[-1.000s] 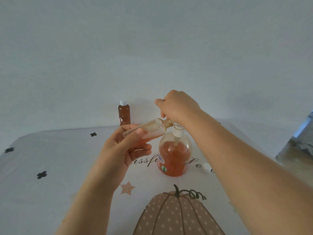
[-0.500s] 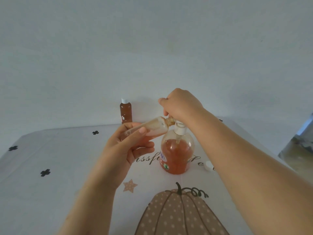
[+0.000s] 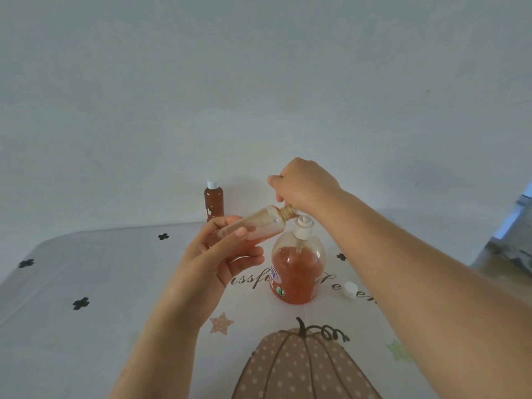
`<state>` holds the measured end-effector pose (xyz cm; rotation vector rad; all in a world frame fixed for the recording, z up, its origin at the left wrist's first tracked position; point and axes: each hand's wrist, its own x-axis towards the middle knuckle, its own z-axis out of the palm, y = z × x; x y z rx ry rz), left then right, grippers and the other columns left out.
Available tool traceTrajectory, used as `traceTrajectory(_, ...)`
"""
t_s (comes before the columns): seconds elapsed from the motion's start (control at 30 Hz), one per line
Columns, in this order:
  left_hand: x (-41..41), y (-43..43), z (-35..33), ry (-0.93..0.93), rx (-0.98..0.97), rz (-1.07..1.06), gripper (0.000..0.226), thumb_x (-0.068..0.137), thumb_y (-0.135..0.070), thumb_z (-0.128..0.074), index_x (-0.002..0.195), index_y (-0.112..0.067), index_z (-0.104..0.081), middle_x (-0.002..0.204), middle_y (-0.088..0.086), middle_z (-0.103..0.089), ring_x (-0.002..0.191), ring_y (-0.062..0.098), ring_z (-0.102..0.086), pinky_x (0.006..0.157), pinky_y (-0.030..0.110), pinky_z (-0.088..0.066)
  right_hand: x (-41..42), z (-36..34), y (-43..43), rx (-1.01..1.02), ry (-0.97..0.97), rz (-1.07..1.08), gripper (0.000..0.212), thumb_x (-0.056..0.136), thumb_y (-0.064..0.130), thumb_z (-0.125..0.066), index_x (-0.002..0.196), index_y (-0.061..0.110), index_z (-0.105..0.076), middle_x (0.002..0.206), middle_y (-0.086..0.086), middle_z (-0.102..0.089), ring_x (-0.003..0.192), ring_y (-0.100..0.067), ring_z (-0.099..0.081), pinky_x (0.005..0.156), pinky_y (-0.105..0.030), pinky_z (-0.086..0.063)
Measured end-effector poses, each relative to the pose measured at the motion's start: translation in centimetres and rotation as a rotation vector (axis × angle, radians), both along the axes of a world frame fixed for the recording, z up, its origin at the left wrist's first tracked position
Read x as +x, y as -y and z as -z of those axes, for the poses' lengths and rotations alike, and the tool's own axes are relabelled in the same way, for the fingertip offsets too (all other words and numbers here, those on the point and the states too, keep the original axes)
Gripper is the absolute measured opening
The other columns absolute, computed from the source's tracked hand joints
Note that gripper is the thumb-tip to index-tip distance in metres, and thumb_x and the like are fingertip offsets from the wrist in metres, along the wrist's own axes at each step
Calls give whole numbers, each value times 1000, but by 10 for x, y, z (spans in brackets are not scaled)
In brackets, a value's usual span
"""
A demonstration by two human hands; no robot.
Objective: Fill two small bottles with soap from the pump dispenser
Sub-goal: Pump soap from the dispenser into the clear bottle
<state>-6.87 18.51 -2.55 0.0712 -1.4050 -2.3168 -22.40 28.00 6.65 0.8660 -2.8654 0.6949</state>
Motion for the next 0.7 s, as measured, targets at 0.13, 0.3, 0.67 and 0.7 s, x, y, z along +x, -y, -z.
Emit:
traceTrajectory(0.13,-1,1,2,13,7,3,42,80,-16,-67,116,2,-55,118,31,-65,75,27,-69,68,31,-58,0,1,2,26,-3,1,33,97,27,-48,95,7,-73,80,-5,-72,65,-23,-58,59,-28,-41)
traceTrajectory(0.3,-3,5,3,23,11,-14,28,78,-14,-67,103,-4,-59,108,29,-68,71,26,-69,66,31,-58,-4,4,6,100,3,-24,32,96,30,-48,92,12,-74,65,1,-59,63,-20,-56,56,-27,-38)
traceTrajectory(0.67,-5,7,7,54,-6,-18,23,76,-13,-68,97,-5,-62,102,25,-71,68,25,-70,62,30,-58,-11,18,6,62,35,-5,35,96,38,-49,93,13,-74,86,-2,-70,81,-25,-65,58,-28,-37)
traceTrajectory(0.7,-4,6,7,50,-5,-19,23,76,-13,-68,97,-6,-62,100,23,-71,68,25,-70,62,30,-58,-11,18,6,59,36,-1,35,96,37,-49,93,13,-74,86,-2,-70,80,-24,-65,58,-28,-37)
